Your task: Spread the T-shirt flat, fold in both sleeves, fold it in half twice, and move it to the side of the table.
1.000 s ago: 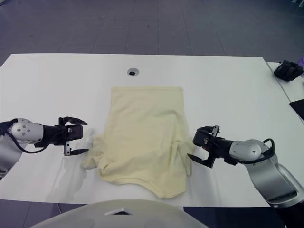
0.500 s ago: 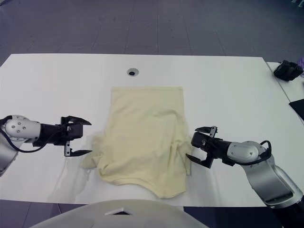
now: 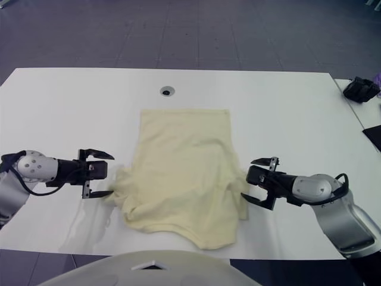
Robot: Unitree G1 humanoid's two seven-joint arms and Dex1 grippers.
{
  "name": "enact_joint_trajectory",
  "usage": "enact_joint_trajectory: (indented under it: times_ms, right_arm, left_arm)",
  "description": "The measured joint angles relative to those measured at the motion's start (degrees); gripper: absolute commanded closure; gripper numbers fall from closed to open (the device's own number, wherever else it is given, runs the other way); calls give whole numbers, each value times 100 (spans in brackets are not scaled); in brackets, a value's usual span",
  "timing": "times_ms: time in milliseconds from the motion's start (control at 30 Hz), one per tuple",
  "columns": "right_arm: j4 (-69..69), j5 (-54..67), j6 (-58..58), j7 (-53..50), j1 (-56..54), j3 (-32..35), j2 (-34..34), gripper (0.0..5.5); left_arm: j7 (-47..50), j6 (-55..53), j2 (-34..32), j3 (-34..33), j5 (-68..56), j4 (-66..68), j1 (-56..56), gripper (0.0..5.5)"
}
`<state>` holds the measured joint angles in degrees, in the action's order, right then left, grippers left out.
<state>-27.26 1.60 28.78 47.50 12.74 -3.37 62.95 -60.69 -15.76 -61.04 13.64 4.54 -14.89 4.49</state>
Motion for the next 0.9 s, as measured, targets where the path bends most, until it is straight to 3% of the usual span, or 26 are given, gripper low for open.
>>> enact_joint_trajectory:
  times_ms: [400, 900]
  right_arm:
    - [640, -180, -271, 240, -346, 47, 53, 11]
    - [1067, -398, -302, 479, -731, 115, 78, 11]
  left_arm:
    - [523, 251, 331, 11, 433, 495, 277, 10]
    - [498, 334, 474, 136, 584, 804, 619, 10]
